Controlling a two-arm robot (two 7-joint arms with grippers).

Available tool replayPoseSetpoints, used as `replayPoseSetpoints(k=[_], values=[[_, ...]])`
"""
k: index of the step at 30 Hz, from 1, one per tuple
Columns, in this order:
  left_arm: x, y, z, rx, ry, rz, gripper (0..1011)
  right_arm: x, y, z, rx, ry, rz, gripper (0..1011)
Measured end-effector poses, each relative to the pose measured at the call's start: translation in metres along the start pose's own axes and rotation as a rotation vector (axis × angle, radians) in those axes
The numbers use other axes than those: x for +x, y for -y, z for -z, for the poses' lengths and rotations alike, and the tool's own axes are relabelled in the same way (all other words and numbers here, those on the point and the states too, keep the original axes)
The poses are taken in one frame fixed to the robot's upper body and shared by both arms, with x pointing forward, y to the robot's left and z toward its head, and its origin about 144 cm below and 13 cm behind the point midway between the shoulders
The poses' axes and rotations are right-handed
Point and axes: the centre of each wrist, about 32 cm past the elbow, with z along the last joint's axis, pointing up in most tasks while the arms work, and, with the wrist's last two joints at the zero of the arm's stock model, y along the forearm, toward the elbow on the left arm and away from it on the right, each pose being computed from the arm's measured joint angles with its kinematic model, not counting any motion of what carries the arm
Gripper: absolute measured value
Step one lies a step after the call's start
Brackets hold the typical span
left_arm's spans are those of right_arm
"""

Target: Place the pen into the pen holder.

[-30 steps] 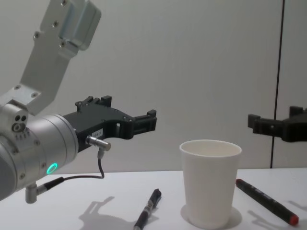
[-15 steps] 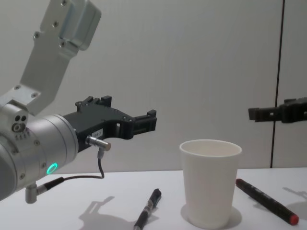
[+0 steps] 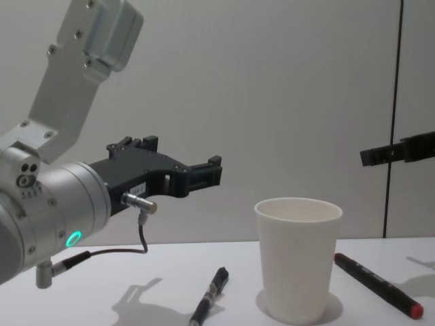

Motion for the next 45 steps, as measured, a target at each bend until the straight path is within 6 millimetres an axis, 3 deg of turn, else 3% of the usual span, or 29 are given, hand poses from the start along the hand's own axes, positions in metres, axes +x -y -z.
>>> replayPoseSetpoints(k=[12, 45], values=[[0.0, 0.0, 0.0, 0.0, 0.0, 0.0, 1003, -0.007, -0.014, 0.001, -0.091, -0.037, 0.007, 1001], [0.0, 0.0, 0.0, 0.0, 0.0, 0.0, 1003, -0.038, -0.047, 0.046, -0.228, -0.088, 0.006, 1001]])
